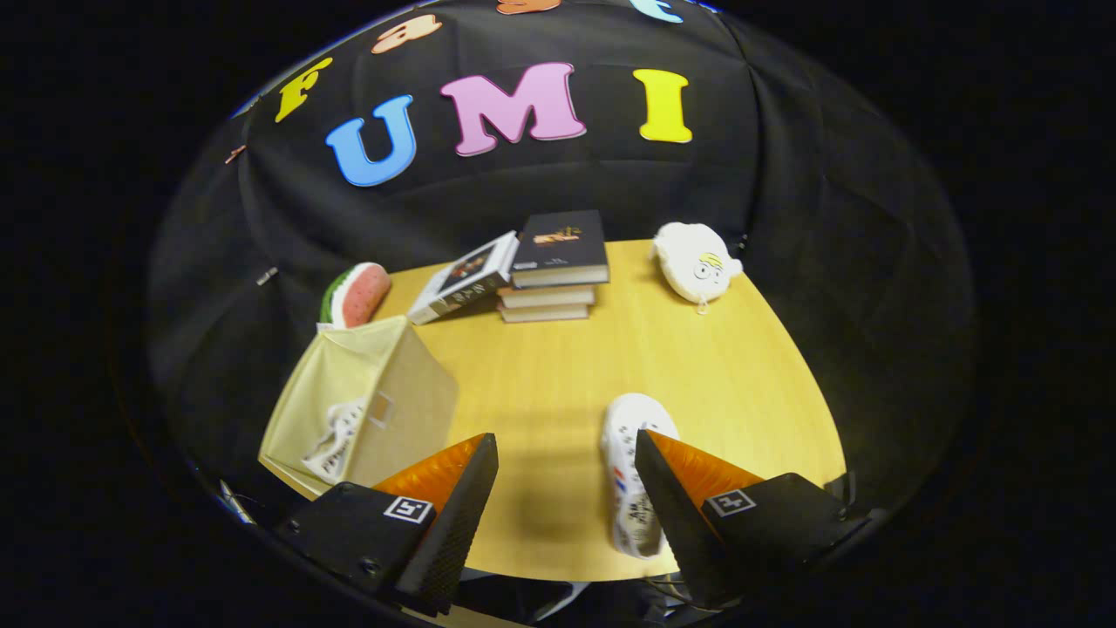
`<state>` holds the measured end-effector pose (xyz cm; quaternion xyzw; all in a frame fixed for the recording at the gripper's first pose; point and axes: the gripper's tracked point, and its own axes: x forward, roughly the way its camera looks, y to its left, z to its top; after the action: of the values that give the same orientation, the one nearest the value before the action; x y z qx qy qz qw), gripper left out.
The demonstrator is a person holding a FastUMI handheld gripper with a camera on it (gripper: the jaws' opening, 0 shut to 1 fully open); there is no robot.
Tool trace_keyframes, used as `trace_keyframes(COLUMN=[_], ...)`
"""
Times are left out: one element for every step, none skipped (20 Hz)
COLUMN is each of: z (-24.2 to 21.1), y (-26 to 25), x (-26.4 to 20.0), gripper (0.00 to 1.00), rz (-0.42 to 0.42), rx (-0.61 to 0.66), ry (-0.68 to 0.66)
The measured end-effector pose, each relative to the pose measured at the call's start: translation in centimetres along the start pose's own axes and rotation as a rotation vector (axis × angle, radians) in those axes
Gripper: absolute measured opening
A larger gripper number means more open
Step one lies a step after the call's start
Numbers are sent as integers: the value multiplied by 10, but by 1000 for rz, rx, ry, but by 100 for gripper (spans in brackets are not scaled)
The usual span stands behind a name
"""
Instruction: Open the storage box then place both shoes into the box .Put the left shoe in first, then the right shoe, with the right side of both shoes facing outward in a uniform manner.
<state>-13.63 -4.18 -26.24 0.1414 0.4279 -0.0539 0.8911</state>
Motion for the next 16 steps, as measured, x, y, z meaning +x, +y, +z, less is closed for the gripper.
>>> trace_keyframes(z=[-14,-27,-40,-51,-65,-77,-86,-94,-100,-104,-104,-100,-94,-89,-82,-75], y=[-18,-34,-47,-57,-66,-72,-74,-78,-82,-84,-86,-89,-88,-87,-87,-87], x=[6,11,16,23,30,37,44,52,61,71,78,88,95,104,112,118], gripper=[97,97,96,94,91,89,88,86,85,84,80,77,71,69,69,68], rz=[-27,-53,-75,-91,-102,-108,-106,-110,-113,-117,-126,-136,-135,-136,-135,-141], rx=[1,-2,-9,-18,-38,-58,-76,-96,-112,-115,-109,-94,-69,-55,-51,-45], ry=[31,56,78,93,119,148,170,190,209,221,218,203,186,169,142,107])
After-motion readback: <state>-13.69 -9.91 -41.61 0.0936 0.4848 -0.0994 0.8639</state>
